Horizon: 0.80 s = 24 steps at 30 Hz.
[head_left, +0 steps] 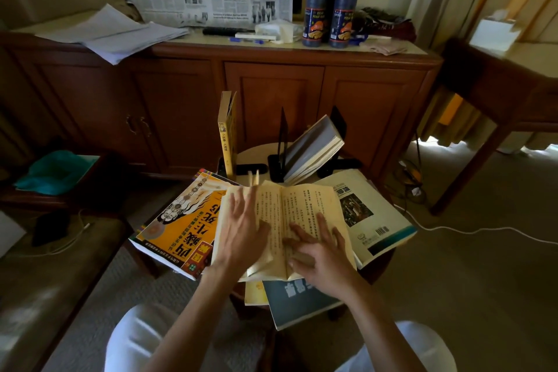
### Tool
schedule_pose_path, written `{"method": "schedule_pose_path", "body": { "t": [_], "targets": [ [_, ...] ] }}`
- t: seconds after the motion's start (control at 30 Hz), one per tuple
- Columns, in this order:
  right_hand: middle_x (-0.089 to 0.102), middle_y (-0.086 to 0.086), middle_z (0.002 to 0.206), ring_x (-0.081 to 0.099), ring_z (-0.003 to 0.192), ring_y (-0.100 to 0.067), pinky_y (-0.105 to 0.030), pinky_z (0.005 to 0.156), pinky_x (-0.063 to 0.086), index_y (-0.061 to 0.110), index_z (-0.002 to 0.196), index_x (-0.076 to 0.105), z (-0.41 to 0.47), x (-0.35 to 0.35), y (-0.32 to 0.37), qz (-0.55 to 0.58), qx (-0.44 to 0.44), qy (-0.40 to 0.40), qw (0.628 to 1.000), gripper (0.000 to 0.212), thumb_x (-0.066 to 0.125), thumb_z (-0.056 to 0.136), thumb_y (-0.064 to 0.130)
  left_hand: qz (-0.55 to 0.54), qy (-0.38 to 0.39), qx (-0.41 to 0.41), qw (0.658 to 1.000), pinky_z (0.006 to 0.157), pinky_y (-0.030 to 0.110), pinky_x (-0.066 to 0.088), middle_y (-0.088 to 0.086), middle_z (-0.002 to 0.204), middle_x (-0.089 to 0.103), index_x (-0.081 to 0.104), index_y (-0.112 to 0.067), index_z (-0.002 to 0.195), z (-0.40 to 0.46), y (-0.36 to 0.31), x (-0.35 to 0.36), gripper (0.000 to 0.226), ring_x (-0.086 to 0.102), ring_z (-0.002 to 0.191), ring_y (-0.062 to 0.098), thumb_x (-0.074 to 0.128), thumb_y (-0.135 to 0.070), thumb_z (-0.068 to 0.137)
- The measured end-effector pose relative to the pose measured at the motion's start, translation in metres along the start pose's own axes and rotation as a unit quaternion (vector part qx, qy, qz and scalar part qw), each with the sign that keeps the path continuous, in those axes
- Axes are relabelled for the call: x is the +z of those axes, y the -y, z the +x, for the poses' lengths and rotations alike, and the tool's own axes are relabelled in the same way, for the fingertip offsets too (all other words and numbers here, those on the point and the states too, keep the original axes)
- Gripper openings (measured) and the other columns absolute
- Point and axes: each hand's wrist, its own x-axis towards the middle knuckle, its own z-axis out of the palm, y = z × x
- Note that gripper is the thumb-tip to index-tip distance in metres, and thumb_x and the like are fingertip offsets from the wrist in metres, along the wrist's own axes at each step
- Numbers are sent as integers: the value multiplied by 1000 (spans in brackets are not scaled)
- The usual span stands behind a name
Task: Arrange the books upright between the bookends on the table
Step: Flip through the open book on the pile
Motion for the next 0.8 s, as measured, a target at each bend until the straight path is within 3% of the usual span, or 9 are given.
{"method": "schedule_pose_path", "body": {
  "t": [0.13,0.2,0.23,0.3,0.37,0.5,0.53,0.67,0.8],
  "targets": [
    [4,29,157,-30,145,-20,-60,118,-9,49,138,41,0,2,-3,12,3,-3,1000,43,51,96,49,149,68,-38,986,114,54,-19,18,159,-30,-16,-31,153,4,34,-25,103,-36,140,36,65,-30,91],
    [3,28,158,-31,145,-19,-61,118,-8,49,140,35,1,3,-4,8,6,-2,1000,47,51,95,50,231,102,-1,968,110,52,-23,15,159,-31,-13,-31,150,3,46,-30,94,-38,139,35,60,-46,93],
    [3,28,158,-32,145,-19,-61,118,-8,48,141,33,2,3,-3,4,6,0,1000,49,51,95,50,244,123,24,962,112,52,-20,11,161,-24,-7,-30,152,2,50,-31,89,-33,142,32,59,-43,94],
    [2,27,159,-32,144,-19,-61,118,-9,47,142,32,3,4,-3,0,6,2,1000,50,51,95,49,236,174,58,954,120,47,-8,5,165,-8,3,-24,156,-4,54,-27,80,-18,147,21,57,-21,97],
    [2,26,159,-32,144,-20,-61,118,-10,47,142,32,3,4,-2,-3,4,3,1000,50,51,95,49,216,219,55,950,124,42,8,4,165,-4,0,-14,157,-11,53,-21,75,-6,151,19,47,-8,99],
    [1,27,159,-32,144,-21,-59,117,-11,49,142,31,2,5,-2,-15,2,0,1000,49,49,96,49,160,209,-4,965,116,47,36,17,162,15,11,-6,155,-12,39,-9,60,20,149,32,31,-32,105],
    [0,27,159,-33,144,-21,-59,117,-12,49,142,31,2,5,-2,-21,1,0,1000,49,48,96,50,166,204,-24,964,116,49,34,20,161,16,11,-4,154,-12,32,-5,63,21,148,35,27,-39,105],
    [-2,28,159,-35,144,-21,-57,117,-13,49,142,33,2,5,-3,-38,-4,-1,999,47,44,97,53,175,196,-85,961,122,48,0,17,163,-14,-9,-3,155,-10,6,9,74,-13,150,38,22,-45,104],
    [-1,27,159,-34,144,-21,-56,117,-13,47,143,35,1,6,-4,-40,-11,-8,999,47,45,97,51,151,131,-46,979,122,43,-8,15,164,-11,-8,-5,156,18,9,24,69,-16,150,31,21,-39,103]
  ]
}}
